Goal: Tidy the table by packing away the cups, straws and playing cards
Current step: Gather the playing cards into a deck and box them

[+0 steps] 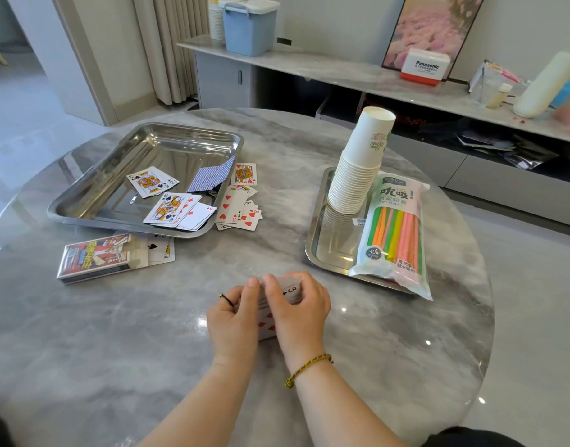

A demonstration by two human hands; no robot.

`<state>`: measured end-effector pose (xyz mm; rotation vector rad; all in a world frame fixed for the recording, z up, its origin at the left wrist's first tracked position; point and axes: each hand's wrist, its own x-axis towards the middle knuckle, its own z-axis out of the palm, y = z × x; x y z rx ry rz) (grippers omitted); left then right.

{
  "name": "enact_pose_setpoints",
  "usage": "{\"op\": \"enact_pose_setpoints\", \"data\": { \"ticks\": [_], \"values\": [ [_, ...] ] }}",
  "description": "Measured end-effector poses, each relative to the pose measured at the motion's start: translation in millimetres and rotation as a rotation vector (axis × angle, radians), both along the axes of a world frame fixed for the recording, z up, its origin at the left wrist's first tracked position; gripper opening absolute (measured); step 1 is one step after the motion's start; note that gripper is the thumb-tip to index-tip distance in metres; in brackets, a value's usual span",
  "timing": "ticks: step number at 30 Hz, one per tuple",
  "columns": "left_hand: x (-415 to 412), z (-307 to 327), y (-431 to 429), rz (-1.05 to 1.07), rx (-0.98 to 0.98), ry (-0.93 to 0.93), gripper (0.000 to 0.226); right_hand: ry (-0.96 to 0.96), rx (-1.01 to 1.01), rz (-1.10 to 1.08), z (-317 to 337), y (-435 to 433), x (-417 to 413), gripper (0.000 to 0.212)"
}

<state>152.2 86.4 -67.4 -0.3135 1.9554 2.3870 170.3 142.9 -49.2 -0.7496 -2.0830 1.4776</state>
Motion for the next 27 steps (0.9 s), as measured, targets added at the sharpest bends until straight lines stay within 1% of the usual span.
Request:
{"op": "enact_pose_setpoints", "data": {
  "ticks": [3,7,9,11,12,13,15,16,17,19,20,21,22,24,27],
  "values": [
    [-0.7,-1.3,0.3,-0.001,-0.024,0.013,0.053,0.046,-0.099,-0.032,-2.8,3.1,-2.5,0.033],
    [-2.3,-0.3,3.1,0.041,-0.030,0.001,0.056,0.135,-0.305,-0.085,-7.6,6.8,-3.9,0.030],
    [-3.5,0.0,3.7,0.067,-0.005,-0.019,0.054,0.142,-0.397,-0.141,-8.1,13.3,-5.2,0.035],
    [-5.1,0.4,2.7,0.074,0.019,-0.027,0.044,0.136,-0.478,-0.152,-7.9,17.9,-6.5,0.030],
    [-5.5,1.0,2.2,0.072,0.022,-0.025,0.038,0.139,-0.469,-0.135,-7.8,17.8,-7.5,0.025],
    [-5.8,1.1,1.4,0.074,0.020,-0.023,0.034,0.122,-0.396,-0.106,-7.7,16.4,-7.5,0.023],
    [-5.9,1.6,0.4,0.082,0.015,-0.022,0.033,0.075,-0.157,-0.061,-6.9,11.1,-4.5,0.028],
    [-6.0,2.1,0.4,0.088,0.015,-0.024,0.034,0.069,-0.083,-0.051,-7.5,9.8,-3.4,0.029],
    [-6.1,2.3,-0.1,0.092,0.017,-0.026,0.034,0.077,-0.069,-0.048,-7.7,9.4,-2.8,0.029],
    [-5.6,2.8,-0.3,0.088,0.029,-0.024,0.031,0.136,-0.151,-0.024,-6.3,9.5,-2.5,0.025],
    [-4.9,2.6,-0.4,0.078,0.034,-0.016,0.033,0.157,-0.178,0.007,-6.4,9.5,-2.4,0.020],
    [-3.9,1.7,-0.4,0.067,0.031,-0.008,0.037,0.149,-0.160,0.047,-5.2,8.5,-2.1,0.013],
    [-3.0,0.7,-0.6,0.061,0.020,-0.003,0.042,0.131,-0.120,0.081,-4.6,7.3,-1.6,0.011],
    [-2.9,-1.8,-0.7,0.054,0.001,-0.005,0.045,0.108,-0.041,0.096,-6.2,6.0,-1.9,0.023],
    [-5.7,-1.8,0.4,0.048,-0.006,-0.020,0.041,0.152,-0.047,0.027,-8.3,9.2,-3.3,0.031]
  ]
}}
